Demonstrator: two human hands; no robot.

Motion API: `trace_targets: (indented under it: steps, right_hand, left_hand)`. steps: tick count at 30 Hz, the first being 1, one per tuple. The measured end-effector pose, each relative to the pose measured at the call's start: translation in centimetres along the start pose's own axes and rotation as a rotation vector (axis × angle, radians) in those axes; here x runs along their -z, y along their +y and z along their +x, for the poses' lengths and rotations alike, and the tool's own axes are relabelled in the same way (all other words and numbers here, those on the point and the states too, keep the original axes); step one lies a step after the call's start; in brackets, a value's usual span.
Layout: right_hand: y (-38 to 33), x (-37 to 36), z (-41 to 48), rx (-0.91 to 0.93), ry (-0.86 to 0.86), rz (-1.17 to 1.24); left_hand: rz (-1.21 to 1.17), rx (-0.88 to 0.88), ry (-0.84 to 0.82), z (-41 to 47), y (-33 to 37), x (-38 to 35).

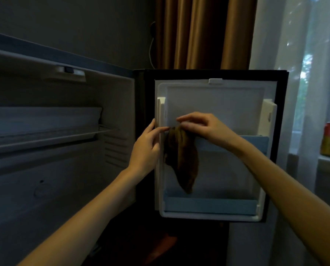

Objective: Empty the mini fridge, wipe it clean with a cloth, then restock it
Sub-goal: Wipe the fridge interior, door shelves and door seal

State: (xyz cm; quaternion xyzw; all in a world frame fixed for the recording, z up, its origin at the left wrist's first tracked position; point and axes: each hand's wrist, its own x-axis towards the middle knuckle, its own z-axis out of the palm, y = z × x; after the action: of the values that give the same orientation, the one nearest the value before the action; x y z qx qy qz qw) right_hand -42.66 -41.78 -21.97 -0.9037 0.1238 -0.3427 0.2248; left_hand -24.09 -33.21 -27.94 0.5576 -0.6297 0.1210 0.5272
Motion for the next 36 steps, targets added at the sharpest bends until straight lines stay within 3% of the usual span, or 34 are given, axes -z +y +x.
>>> trace_targets:
  steps: [3,5,8,12,18,26,29,33,36]
  right_hand:
    - [0.6,-3.4,2.2,0.002,0.025,-0.606]
    - [0.7,-4.3,2.8,-0.038,0.097,-0.727]
    - [0.9,-4.1,3.0,-0.028,0.116,-0.758]
    - [1.2,-3.5,2.5,0.013,0.033,-0.788]
    - [2.9,0.3,0.4,-0.002,-0.085,-0.674]
    - [4.7,8.2,-6.2,-0.226,-0.176,-0.577]
    - [4.8,9.2,-7.0,-0.267,-0.182,-0.653]
    - [4.9,7.6,-7.2,-0.268,-0.061,-0.696]
    - [4.1,5.0,-5.7,-0.258,0.035,-0.757]
  left_hand:
    - [0.168,-0.033,-0.002,-0.1,0.0,-0.3]
    - [0.285,-0.037,-0.019,-0.3,-0.2,-0.6]
    - [0.416,-0.04,-0.011,-0.6,-0.6,-0.7]
    - [0.63,-0.176,0.022,-0.2,-0.6,-0.3]
    - [0.742,-0.257,-0.003,-0.5,-1.3,0.3]
    - [0.692,-0.26,0.004,-0.7,-1.5,0.4]
    - [0.621,-0.214,-0.013,-0.7,-1.7,0.0]
    - [0.398,-0.203,-0.049,-0.7,-1.6,-0.7]
    - [0.383,-0.251,-0.039,-0.5,-2.0,-0.9]
